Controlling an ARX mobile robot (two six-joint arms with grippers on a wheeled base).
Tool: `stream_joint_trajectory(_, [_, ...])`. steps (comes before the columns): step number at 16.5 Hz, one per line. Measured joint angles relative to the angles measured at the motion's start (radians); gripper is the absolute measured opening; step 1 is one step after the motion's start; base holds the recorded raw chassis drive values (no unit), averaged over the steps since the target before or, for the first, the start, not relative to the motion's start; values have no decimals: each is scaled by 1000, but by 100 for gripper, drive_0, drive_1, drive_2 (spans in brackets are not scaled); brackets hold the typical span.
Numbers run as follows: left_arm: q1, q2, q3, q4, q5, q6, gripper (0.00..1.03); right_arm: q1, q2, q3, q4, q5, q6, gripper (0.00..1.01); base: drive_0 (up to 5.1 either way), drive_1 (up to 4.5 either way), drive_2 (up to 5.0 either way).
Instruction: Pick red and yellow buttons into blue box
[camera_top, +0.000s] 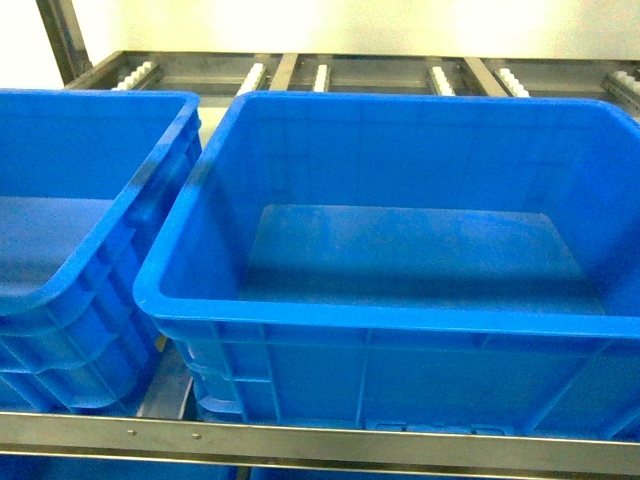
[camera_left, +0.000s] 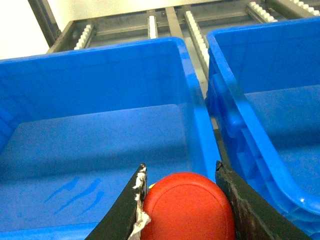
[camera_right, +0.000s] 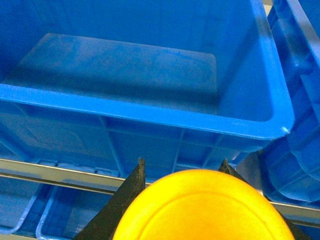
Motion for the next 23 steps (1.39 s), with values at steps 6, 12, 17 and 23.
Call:
stream_joint_trajectory(6, [-4, 0, 0, -3, 8, 0, 33, 0, 0, 0, -5, 7, 0, 39, 488, -258, -258])
stream_joint_trajectory(12, [0, -1, 0, 0, 2, 0, 33, 48, -156, 114, -285, 8, 21, 39, 0, 0, 0])
stream_joint_trajectory(17, [0, -1, 0, 0, 2, 0, 33, 156, -51, 402, -291, -9, 61, 39, 0, 0, 0])
stream_joint_trajectory(23, [0, -1, 0, 0, 2, 0, 33, 183, 644, 767, -94, -139, 9, 39, 0, 0, 0])
